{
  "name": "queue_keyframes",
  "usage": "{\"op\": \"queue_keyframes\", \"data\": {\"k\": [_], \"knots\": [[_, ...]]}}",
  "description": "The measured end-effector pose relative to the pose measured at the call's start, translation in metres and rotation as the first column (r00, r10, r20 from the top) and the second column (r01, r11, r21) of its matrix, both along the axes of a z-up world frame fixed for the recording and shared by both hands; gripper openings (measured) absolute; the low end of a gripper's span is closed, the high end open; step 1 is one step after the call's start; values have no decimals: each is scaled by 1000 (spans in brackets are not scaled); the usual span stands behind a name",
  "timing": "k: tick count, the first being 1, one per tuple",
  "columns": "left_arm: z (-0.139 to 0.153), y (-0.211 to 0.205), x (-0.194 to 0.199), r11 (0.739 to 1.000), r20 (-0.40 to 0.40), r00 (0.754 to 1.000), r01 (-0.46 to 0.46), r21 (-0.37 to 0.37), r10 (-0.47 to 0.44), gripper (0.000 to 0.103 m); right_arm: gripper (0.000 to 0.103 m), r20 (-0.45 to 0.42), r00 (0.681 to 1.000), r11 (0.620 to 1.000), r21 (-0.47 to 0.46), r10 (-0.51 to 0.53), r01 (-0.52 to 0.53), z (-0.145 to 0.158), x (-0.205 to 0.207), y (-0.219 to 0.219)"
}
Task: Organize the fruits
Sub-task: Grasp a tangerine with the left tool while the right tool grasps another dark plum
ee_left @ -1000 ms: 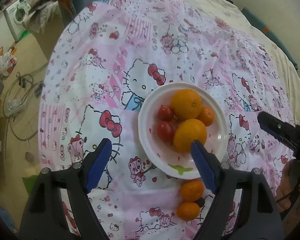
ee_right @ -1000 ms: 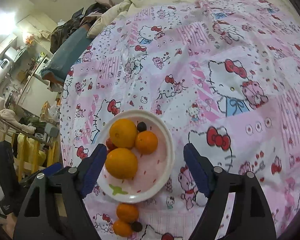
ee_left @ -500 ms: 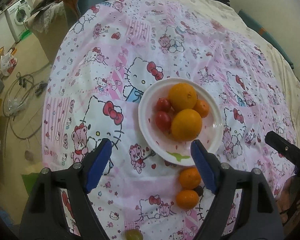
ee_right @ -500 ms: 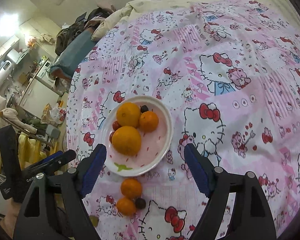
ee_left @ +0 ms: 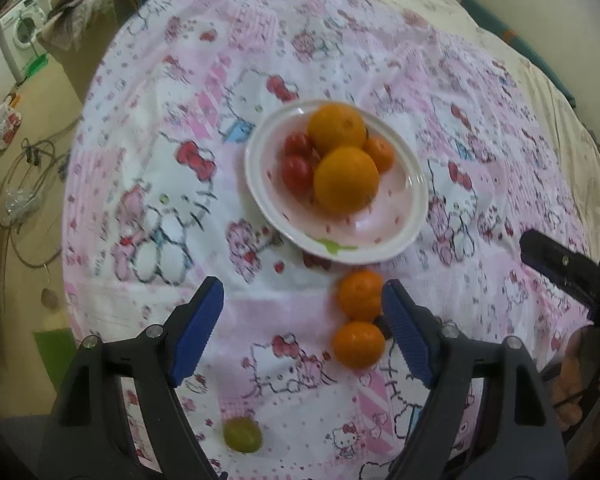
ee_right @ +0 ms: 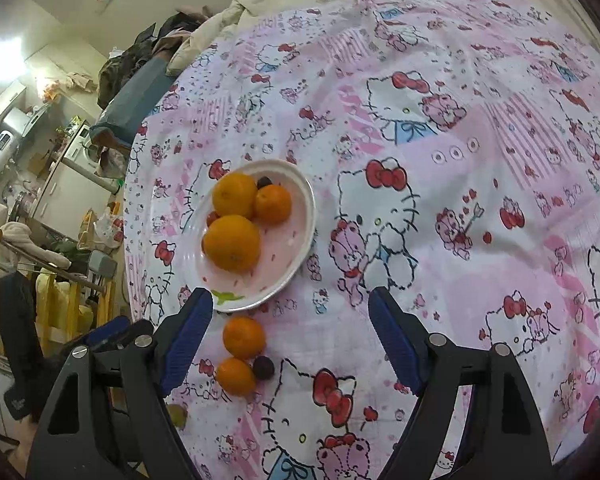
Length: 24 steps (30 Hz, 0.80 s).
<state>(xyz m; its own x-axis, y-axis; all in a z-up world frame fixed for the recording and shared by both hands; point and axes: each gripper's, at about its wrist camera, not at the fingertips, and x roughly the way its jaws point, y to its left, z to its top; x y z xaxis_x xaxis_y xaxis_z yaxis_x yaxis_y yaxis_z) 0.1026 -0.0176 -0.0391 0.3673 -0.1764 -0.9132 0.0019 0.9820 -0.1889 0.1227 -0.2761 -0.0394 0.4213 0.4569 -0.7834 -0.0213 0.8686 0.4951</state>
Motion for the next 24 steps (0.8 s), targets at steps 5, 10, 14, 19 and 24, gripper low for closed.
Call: {"op": "queue_keyframes", "data": {"k": [5,10,14,19,24], "knots": [[-30,-30,-6,994,-118,988,98,-47,-103,79,83,-17,1000,1000,-10,-5,5,-6,-2,-8],[-56,-59,-11,987,-195,968,161,-7,-159,78,83,-23,1000,1000,-16,-19,18,-8,-5,-17],[-63,-67,-9,988,-210,965,156,-6,-154,72,83,-19,999,999,-23,-26,26,-8,-6,-24],[-74,-65,-3,992,-267,956,130,1,-125,64,83,-24,999,999,-25,-34,33,-9,-6,-30],[-79,-64,-5,988,-289,945,149,-38,-154,39,83,-59,998,999,-41,-25,23,-16,-3,-26]]}}
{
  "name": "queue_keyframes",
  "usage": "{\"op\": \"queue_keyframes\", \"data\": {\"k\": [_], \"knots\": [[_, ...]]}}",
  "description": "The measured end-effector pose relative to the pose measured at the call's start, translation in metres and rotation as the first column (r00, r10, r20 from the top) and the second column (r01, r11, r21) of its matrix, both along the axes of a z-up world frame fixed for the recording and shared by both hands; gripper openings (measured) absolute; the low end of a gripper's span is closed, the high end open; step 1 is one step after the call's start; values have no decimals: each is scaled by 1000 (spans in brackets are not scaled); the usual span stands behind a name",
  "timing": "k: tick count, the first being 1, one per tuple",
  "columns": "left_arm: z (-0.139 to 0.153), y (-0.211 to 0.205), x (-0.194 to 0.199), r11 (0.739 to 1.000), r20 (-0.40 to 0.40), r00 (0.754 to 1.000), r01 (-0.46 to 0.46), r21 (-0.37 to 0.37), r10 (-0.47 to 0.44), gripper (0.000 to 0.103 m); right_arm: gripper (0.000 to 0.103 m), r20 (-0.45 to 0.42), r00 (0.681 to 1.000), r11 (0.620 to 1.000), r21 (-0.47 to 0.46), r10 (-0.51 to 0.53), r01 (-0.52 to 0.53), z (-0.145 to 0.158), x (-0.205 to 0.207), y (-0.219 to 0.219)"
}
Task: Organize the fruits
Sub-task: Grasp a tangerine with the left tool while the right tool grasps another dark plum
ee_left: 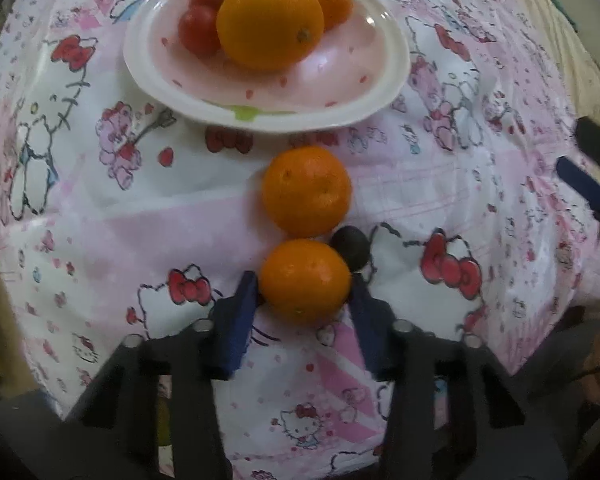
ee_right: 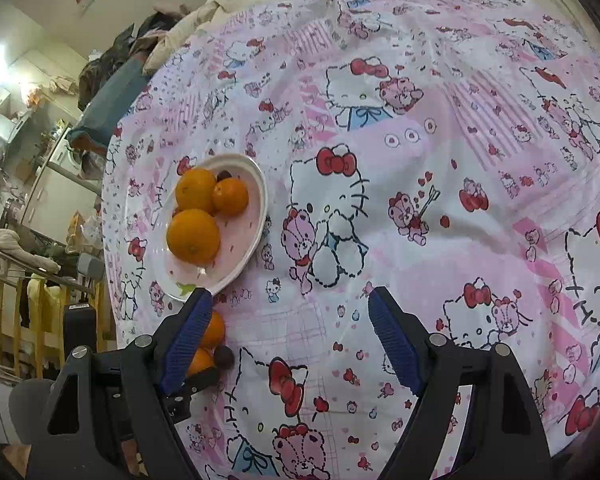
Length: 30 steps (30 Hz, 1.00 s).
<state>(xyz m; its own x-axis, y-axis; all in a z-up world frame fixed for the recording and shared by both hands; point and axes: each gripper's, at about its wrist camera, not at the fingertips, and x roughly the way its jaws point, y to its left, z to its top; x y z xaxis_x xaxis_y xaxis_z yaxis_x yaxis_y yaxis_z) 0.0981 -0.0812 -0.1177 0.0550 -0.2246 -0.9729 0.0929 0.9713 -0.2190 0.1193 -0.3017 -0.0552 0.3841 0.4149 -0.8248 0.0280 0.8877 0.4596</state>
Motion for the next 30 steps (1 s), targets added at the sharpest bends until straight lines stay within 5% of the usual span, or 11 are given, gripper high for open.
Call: {"op": "queue_keyframes", "data": {"k": [13,18,30], "knots": [[33,47,-7,997,67,995,-75,-29,77,38,81,-89,980,984,-13,177,-179,-25,1,62],[40,73,-5,990,95,986,-131,-56,136,38,57,-138,943,953,0,302,-304,-41,-1,100],[53,119,-6,968,133,961,-229,-101,242,38,24,-194,872,844,-230,449,-485,-68,-11,160]]}}
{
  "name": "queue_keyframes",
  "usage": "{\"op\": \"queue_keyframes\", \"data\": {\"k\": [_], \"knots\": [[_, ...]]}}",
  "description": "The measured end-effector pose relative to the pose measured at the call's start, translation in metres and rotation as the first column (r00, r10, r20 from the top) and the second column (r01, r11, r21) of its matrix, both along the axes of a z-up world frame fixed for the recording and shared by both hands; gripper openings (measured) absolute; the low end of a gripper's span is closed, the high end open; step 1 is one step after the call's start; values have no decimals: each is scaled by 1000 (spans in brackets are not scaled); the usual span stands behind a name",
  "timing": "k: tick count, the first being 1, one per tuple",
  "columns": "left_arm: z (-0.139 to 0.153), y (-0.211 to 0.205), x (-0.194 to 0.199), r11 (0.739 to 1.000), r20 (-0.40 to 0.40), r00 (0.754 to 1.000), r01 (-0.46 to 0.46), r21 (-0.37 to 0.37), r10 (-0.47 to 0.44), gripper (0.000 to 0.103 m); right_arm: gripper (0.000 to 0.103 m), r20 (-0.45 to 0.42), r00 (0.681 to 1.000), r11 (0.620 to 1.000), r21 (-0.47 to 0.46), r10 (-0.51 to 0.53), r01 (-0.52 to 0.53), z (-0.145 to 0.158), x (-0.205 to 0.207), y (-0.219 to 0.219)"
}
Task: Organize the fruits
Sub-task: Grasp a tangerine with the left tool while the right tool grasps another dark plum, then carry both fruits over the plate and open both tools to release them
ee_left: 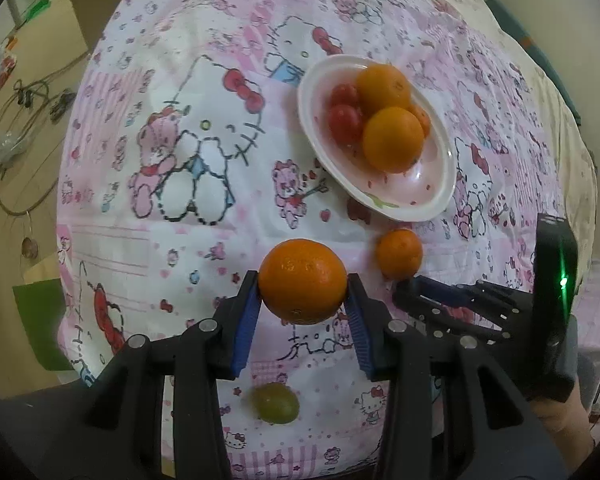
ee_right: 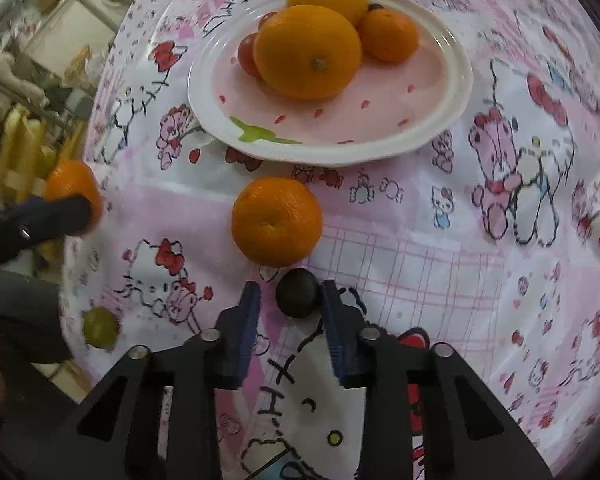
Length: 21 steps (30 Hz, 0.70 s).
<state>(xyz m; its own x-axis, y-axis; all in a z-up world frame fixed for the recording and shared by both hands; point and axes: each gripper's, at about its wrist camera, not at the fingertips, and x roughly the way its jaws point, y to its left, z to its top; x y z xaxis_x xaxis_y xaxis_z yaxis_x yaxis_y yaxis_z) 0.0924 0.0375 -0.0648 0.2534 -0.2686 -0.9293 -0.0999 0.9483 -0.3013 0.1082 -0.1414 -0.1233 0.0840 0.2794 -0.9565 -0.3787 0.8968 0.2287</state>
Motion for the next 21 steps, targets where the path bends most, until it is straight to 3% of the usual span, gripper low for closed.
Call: {"op": "queue_keyframes", "data": {"k": [10,21], "knots": [[6,3,-1,1000,21,1000,-4,20,4,38,23,-9,1000,999,36,-18,19,7,0,-13],[8,-1,20,999,37,999,-27,29,26,38,23,34,983,963,212,-179,168,50,12,-76]]}}
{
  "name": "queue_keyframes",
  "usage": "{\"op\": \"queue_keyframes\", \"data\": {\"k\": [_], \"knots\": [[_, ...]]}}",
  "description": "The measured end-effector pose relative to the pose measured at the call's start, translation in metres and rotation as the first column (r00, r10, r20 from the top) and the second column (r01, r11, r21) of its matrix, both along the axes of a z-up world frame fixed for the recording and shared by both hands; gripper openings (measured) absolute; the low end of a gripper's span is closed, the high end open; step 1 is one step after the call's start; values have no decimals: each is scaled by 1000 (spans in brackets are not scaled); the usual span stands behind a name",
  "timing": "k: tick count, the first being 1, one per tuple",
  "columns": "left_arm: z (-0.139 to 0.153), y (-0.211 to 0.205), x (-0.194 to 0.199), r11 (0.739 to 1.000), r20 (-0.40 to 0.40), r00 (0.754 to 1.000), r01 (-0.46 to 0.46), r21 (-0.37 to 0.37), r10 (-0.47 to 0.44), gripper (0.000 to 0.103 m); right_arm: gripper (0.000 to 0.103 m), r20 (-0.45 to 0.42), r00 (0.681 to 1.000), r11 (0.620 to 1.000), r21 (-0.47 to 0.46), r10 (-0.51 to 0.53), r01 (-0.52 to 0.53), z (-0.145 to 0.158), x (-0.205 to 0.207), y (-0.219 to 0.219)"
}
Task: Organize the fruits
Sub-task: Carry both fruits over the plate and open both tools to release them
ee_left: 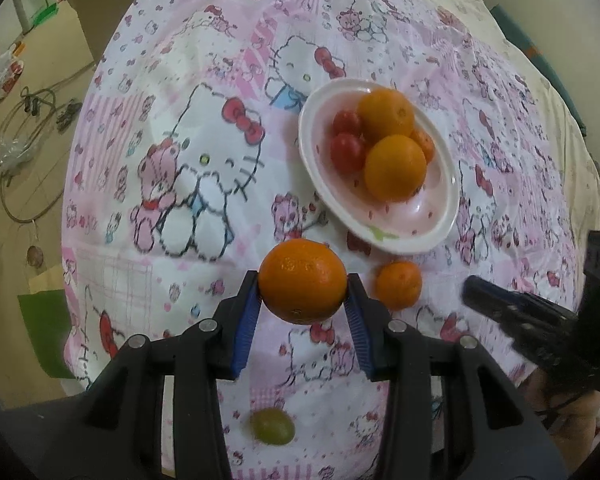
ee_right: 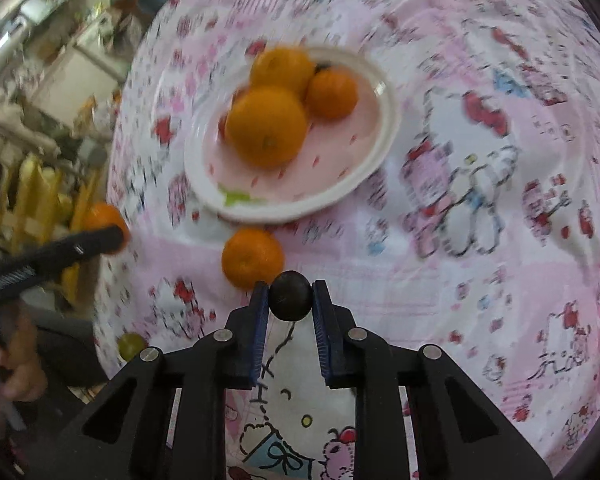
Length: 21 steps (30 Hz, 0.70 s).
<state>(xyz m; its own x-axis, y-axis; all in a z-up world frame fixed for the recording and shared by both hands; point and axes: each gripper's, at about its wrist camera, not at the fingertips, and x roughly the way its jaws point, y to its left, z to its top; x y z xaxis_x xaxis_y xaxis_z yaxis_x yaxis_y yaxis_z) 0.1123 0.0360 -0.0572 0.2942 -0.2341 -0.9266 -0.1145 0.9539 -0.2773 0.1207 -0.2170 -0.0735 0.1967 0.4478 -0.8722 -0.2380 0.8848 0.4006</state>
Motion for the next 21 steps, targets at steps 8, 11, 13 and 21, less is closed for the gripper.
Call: {"op": "queue_keyframes", "data": {"k": [8,11,13,21], "knots": [[-3,7,48,998,1,998,-64,-23,64,38,23,38,997,995,80,-67,64,14,49,-21],[-5,4,67,997,9,998,-66,-31,66,38,23,21,997,993,93,-80,77,9,69,-20],[-7,-2,82,997,22,998,-52,-48,54,38,23,9,997,993,96,-76,75,3,81,-17],[-24,-4,116,996,13,998,-56,-66,57,38,23,-62,995,992,97,-71,77,-27,112,-9]]}}
